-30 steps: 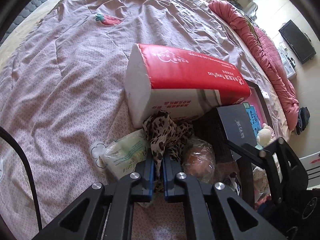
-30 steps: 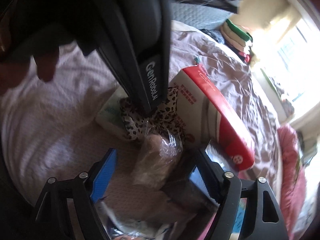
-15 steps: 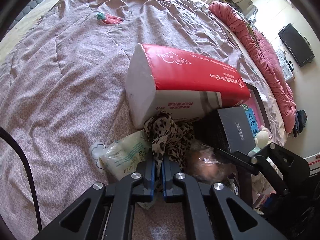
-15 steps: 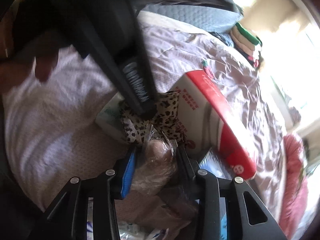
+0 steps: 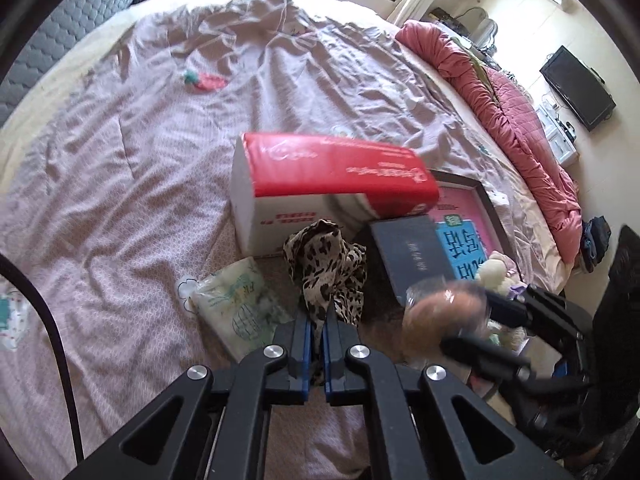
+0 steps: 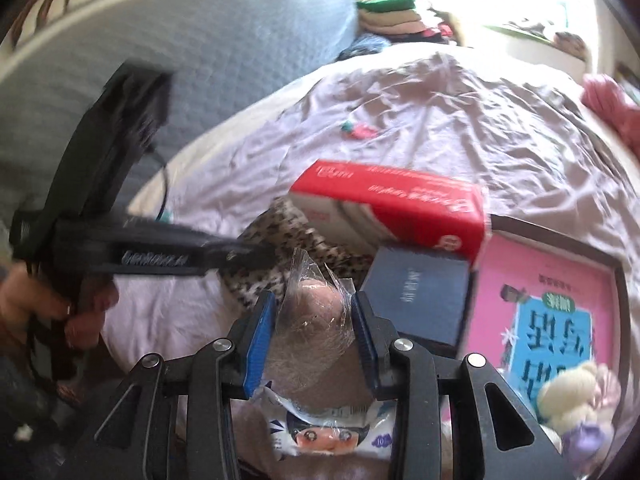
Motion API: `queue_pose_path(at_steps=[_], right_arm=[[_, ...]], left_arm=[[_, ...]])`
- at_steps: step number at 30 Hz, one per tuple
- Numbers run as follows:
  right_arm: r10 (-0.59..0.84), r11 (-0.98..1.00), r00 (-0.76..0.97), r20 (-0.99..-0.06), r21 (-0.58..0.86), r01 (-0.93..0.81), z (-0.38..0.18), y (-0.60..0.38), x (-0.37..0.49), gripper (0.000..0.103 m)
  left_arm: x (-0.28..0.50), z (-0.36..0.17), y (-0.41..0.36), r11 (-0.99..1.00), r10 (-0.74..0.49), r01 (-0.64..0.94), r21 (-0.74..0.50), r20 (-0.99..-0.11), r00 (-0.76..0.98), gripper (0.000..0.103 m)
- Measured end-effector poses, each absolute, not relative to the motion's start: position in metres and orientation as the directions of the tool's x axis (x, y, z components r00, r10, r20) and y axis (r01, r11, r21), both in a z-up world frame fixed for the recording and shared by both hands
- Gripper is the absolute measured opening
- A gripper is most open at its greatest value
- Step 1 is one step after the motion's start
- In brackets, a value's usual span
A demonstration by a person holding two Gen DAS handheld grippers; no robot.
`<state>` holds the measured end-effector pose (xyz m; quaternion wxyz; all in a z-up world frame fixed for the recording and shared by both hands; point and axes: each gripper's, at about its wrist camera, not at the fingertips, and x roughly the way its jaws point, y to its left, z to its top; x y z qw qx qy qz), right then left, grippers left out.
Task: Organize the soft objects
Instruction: 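Close right tool on clear bagged bun while left tool lifts scrunchie, then carry leopard scrunchie with left tool while right tool carries bagged bun over tray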
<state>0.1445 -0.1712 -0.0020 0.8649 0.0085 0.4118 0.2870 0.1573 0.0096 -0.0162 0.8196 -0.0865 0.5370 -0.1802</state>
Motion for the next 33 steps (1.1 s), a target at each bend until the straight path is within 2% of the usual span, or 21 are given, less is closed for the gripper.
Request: queue_pose_path(at_steps=[15,33], right_arm=[[0.517,0.856,0.618,-0.592,0.338,-0.392,0.065,-0.231,0.076,0.04],[0.466,0.877,0.726,-0.507,0.372,-0.303,0.105,-0.301,0.028,0.04]], left_arm=[[0.106,0.065,-0.032,0.946,-0.306,0.248,-0.207,-0.823,0.479,0.004],[0.062,0.095,-0.096,0.923,-0.339,0.34,-0.181,-0.8,0.495,0.004]])
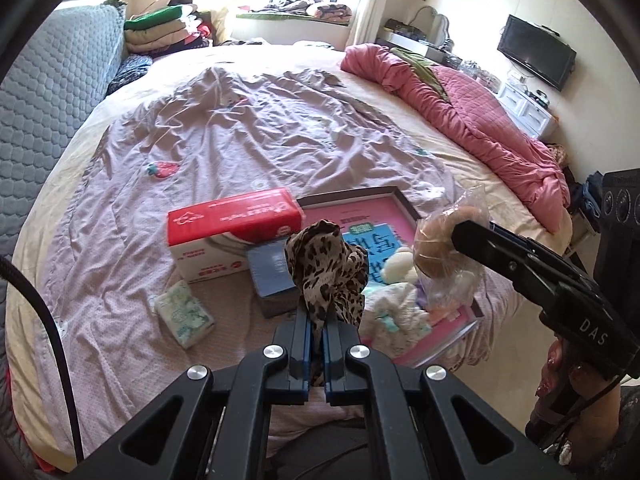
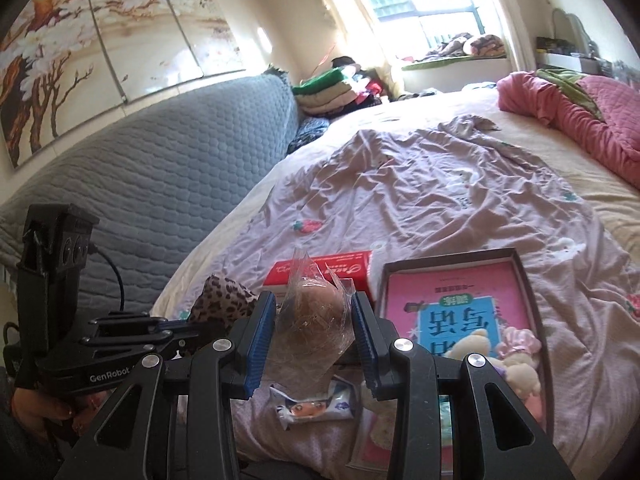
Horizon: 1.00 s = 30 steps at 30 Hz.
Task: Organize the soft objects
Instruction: 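Carry leopard scrunchie with left tool while right tool carries bagged bun over tray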
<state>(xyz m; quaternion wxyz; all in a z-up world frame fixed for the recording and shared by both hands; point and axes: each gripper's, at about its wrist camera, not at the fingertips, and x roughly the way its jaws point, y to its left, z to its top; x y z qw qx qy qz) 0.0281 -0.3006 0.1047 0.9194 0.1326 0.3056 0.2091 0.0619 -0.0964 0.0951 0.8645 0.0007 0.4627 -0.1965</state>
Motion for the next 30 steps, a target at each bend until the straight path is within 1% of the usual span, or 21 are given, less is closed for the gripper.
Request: queue_pose_path(at_steps=[13,21,30], right_arm=[[0.378,0.902,0.781,-0.497,0.388,-0.189,0.103,-0.365,0.011,0.04],[0.344,0.905,0.783,-0.518,0.407,-0.128,0.09,-0.396,0.005,0.04],[0.326,0.899,0.776,-0.541,0.432,-0.077,0.072,-0.415,0.008,0.04]], left_arm=[[0.06,0.093,-0.155,0.887,-0.388,0.421,-0.189,-0.801,0.457,0.004],[0.067,0.08,-0.191,0.866,-0.408,0.46,-0.198,-0.811,0.419,0.004],[0.082,0.061,-0.217,0.862,-0.396,0.469,-0.19,-0.831,0.391,0.004]])
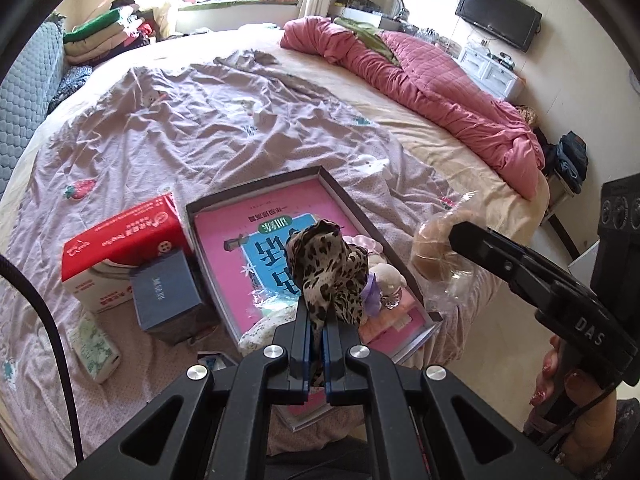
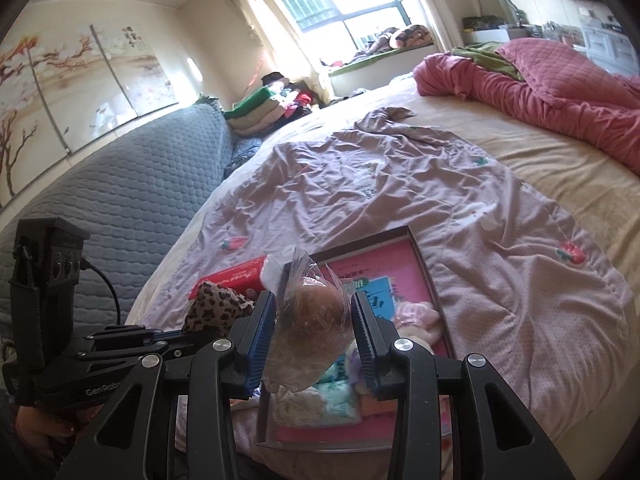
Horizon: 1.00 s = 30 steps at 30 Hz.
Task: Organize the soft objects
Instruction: 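Carry leopard scrunchie with left tool while right tool carries bagged bun over tray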
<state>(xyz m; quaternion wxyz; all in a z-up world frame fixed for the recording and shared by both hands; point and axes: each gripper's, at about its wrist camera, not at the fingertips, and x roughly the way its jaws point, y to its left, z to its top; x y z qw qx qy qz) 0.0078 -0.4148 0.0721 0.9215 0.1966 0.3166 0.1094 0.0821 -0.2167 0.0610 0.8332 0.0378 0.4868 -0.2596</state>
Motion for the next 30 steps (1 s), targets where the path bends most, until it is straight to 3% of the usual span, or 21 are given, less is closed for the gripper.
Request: queue_pose_path(at_steps=[30], right_arm=[[0.44,0.844,0.675,-0.592,0.53,-0.086,-0.002,-0.397,0.045,0.041]], left_arm=[[0.141,-0.013,-0.221,0.894,-0.332,0.404,-0.194,-0.892,0.306,0.004]])
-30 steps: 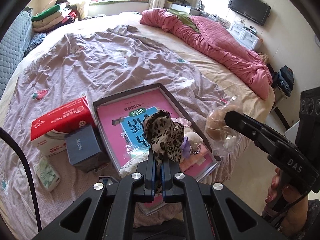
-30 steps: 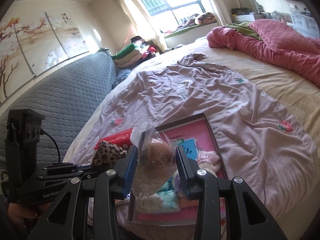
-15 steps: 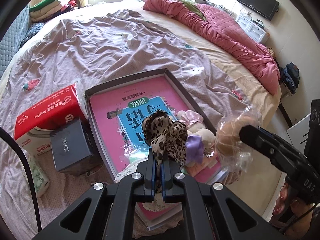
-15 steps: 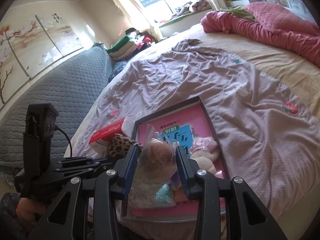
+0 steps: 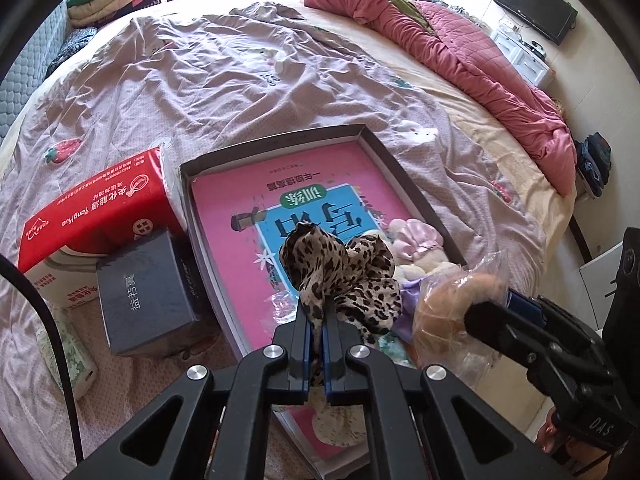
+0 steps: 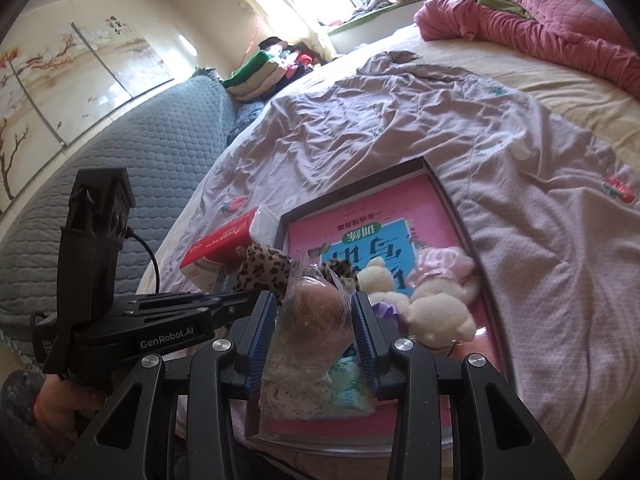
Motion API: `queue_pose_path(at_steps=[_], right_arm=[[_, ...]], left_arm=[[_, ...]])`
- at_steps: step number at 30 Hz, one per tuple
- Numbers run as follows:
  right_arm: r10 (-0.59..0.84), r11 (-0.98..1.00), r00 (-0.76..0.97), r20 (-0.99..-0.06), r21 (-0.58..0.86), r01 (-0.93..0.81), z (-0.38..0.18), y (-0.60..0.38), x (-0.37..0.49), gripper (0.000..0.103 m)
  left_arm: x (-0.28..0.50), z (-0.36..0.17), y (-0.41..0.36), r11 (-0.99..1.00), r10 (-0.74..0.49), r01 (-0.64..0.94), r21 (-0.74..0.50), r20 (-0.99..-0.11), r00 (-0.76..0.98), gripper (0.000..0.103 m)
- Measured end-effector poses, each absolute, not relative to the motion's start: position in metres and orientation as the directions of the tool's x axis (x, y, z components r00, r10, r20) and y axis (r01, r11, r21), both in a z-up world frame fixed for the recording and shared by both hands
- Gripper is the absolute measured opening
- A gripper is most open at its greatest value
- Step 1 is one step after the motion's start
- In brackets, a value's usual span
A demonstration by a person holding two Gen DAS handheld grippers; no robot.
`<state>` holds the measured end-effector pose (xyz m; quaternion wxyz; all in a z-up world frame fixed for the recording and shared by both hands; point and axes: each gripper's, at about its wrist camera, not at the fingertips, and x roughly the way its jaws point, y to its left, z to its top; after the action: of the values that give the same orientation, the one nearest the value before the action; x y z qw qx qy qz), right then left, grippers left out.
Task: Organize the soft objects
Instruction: 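Carry leopard scrunchie with left tool while right tool carries bagged bun over tray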
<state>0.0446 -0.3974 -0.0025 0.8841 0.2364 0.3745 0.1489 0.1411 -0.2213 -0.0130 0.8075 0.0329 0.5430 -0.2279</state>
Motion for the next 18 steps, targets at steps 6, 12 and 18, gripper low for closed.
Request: queue_pose_path(at_steps=[6,12,18], right_arm=[[0.427,0.852,0.671,-0.606,0.517,-0.075,-0.015,-0.392,0.054,0.041],[0.418,0.857,0.664,-0.62,0.512,-0.062,-0.028,-0.391,0.062,0.041],[0.404,0.874,0.659,-0.635,0.48,-0.073,-0.033,-0.387,0.067,0.041]], left_arm=[[0.146,-0.02,-0.221,0.895,-0.326,0.403,-0.19,-0.896,0.302,0.004],[0.15,-0.024,-0.222,0.895,-0.317,0.41,-0.178,-0.899,0.302,0.004],[0.154,-0.029,-0.224,0.893,-0.309,0.416,-0.17,-0.904,0.294,0.004]])
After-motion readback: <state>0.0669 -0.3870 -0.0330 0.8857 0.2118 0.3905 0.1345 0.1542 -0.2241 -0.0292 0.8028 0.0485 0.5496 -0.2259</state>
